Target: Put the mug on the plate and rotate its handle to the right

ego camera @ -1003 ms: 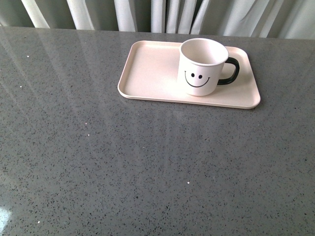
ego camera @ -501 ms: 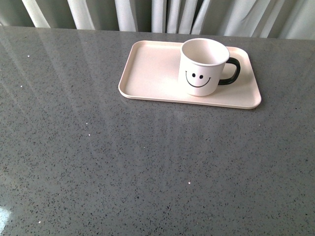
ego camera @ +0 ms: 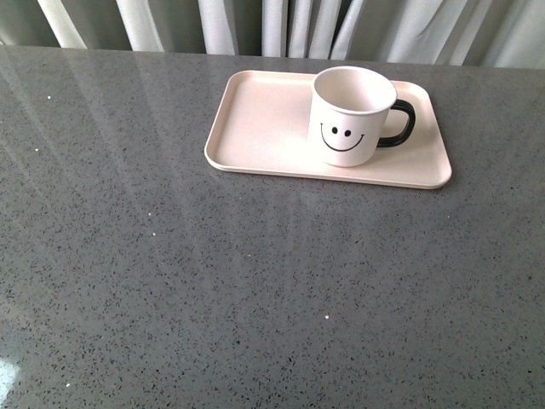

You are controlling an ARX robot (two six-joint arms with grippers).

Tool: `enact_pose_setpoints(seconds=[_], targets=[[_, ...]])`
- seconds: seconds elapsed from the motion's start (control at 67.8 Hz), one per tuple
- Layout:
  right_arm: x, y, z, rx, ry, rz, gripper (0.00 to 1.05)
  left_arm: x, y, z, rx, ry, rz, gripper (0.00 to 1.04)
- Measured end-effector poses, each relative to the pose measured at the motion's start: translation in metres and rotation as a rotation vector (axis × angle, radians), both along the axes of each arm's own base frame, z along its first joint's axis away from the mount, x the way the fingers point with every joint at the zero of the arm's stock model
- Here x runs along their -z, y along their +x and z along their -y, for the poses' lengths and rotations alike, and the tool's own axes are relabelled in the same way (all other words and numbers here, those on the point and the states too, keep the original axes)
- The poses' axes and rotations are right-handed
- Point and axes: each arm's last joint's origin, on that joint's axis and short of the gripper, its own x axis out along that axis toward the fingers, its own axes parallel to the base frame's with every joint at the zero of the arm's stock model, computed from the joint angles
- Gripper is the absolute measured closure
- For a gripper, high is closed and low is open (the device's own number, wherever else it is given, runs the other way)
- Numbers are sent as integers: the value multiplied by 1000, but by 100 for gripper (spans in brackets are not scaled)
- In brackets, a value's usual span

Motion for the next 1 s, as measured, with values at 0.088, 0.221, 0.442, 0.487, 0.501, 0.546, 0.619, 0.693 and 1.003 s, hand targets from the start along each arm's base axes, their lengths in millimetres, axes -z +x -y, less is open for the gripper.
enact_pose_setpoints(seconds=[0.088, 0.221, 0.442, 0.487, 0.501, 0.546, 0.619, 0.693, 1.003], targets=[[0, -7, 0, 0, 0, 3, 103, 0, 0, 0, 0, 0, 0, 9], [-1, -17, 0, 0, 0, 2, 103, 0, 0, 0, 0, 0, 0, 9], [-7, -31, 0, 0, 0, 23, 103, 0, 0, 0, 0, 0, 0, 9], [-8, -33, 0, 0, 0, 25, 103, 0, 0, 0, 0, 0, 0, 9], [-8, -34, 0, 0, 0, 26, 103, 0, 0, 0, 0, 0, 0, 9], [-9, -35, 0, 0, 0, 27, 103, 0, 0, 0, 0, 0, 0, 9], [-10, -39, 0, 0, 0, 31, 103, 0, 0, 0, 0, 0, 0, 9], [-11, -41, 0, 0, 0, 34, 103, 0, 0, 0, 0, 0, 0, 9], [-12, -52, 0, 0, 0, 39, 103, 0, 0, 0, 0, 0, 0, 9]])
